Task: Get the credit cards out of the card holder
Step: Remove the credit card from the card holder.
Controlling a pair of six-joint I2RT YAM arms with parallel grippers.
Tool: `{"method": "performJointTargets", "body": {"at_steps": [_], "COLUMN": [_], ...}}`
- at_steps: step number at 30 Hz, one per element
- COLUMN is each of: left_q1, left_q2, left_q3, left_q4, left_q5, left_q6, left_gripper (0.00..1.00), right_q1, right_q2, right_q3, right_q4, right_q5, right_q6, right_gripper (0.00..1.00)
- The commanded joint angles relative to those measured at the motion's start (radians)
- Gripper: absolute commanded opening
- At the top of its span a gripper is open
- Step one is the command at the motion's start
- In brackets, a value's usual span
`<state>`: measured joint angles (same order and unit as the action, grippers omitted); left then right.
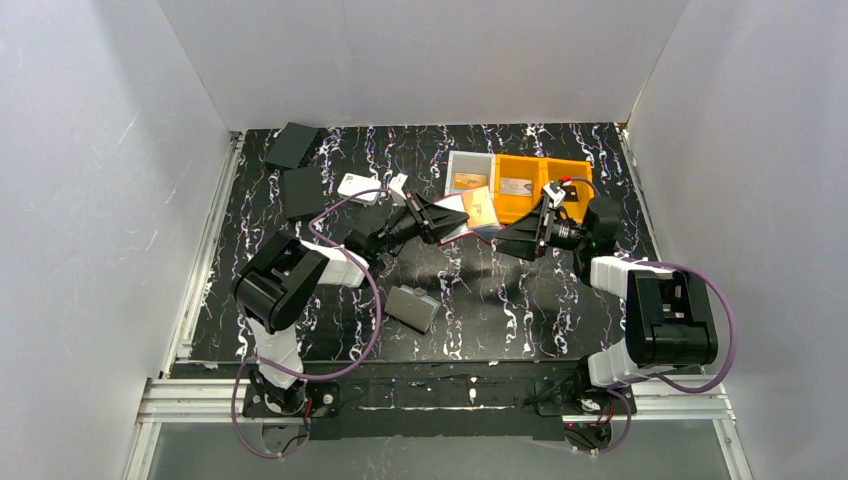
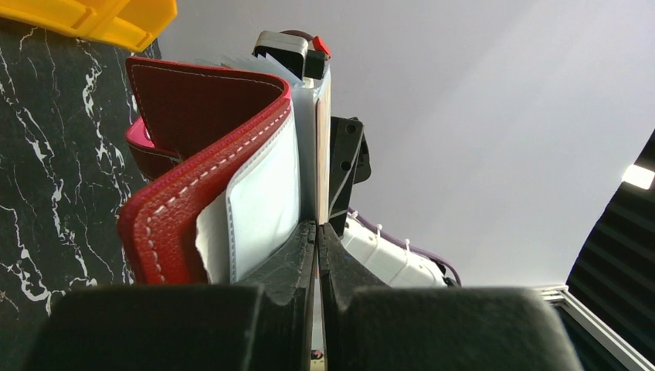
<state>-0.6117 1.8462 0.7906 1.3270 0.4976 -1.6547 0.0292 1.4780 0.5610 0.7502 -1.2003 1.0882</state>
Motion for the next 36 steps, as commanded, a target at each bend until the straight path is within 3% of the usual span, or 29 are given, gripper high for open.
{"method": "performJointTargets", "body": {"at_steps": [1,16,30,36], "left_q1": [-0.005,-0.027,-0.052,-0.052], "left_q2": [-0.054,-0.008,0.028,0.041], "left_q3": [0.043,0.063,0.064,0.059], "left_q4": [0.070,0.075,0.079,0.080], "left_q5": [0.015,0.078,0.089,0.094], "left_q6": [-0.002,-0.010,-0.011,-0.009], "left_gripper": [0.00,0.00,0.00,0.00], "right_q1": [-0.017,-0.046,-0.038,-0.040], "right_q2": [0.026,0.062,0.067,0.066], "right_q3": [0.027,0.043,0.056,0.059], "right_q4": [0.146,0.158,0.193,0.193], "right_q5": [0.000,-0.014,-0.033,-0.041], "right_q6": [0.095,0.122,0.157,0.158], "right_gripper": [0.98,0.75,0.63,0.41]}}
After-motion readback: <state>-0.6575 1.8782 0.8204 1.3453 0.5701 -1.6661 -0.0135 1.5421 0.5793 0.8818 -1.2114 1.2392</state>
